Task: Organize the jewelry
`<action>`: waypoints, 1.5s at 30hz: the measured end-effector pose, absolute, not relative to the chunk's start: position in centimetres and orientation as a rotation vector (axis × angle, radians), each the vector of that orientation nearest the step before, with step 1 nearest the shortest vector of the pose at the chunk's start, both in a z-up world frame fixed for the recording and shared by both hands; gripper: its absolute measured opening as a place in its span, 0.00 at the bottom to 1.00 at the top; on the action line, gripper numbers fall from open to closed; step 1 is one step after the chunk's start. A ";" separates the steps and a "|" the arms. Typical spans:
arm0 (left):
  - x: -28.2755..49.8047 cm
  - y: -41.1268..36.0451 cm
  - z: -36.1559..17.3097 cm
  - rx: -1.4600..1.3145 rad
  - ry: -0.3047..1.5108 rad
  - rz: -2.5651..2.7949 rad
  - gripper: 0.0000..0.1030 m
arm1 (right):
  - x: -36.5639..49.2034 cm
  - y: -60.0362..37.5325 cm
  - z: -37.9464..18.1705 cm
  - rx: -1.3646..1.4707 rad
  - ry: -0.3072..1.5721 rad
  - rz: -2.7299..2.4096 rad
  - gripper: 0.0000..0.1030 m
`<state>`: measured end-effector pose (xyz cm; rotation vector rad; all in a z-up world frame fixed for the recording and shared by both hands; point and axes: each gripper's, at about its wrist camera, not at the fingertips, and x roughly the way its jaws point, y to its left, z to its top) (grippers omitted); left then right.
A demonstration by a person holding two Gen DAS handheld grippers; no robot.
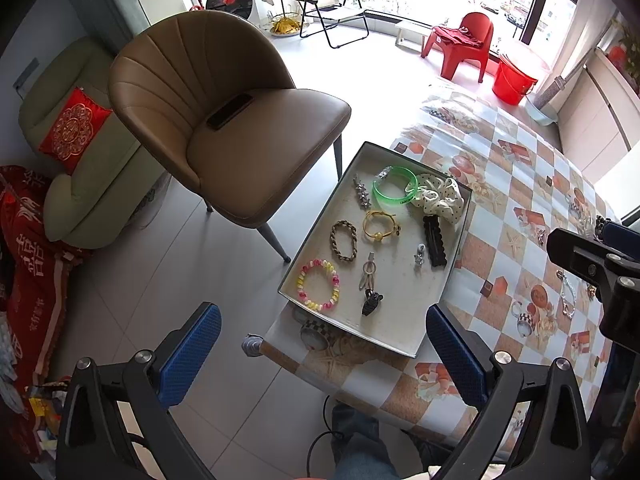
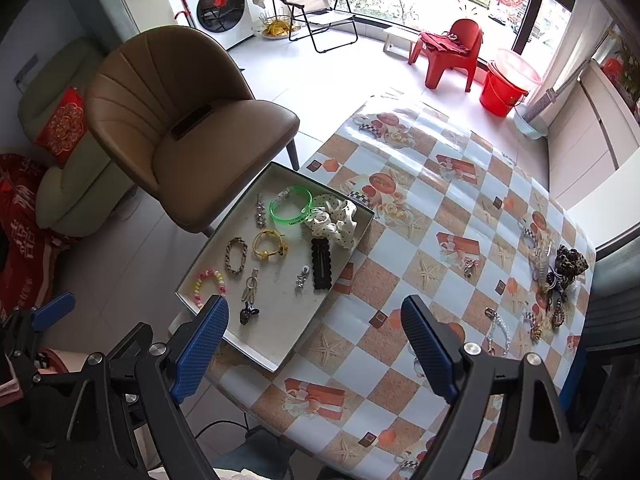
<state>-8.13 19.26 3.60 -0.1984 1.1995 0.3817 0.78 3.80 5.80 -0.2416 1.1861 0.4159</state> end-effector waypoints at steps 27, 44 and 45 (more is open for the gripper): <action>-8.4 19.3 3.6 -0.196 1.200 0.382 1.00 | 0.4 3.9 5.7 -0.241 1.188 0.415 0.87; -8.5 19.3 3.6 -0.195 1.199 0.384 1.00 | 0.4 4.0 5.7 -0.239 1.188 0.415 0.87; -8.4 19.2 3.6 -0.196 1.198 0.384 1.00 | 0.4 4.0 5.7 -0.239 1.188 0.414 0.87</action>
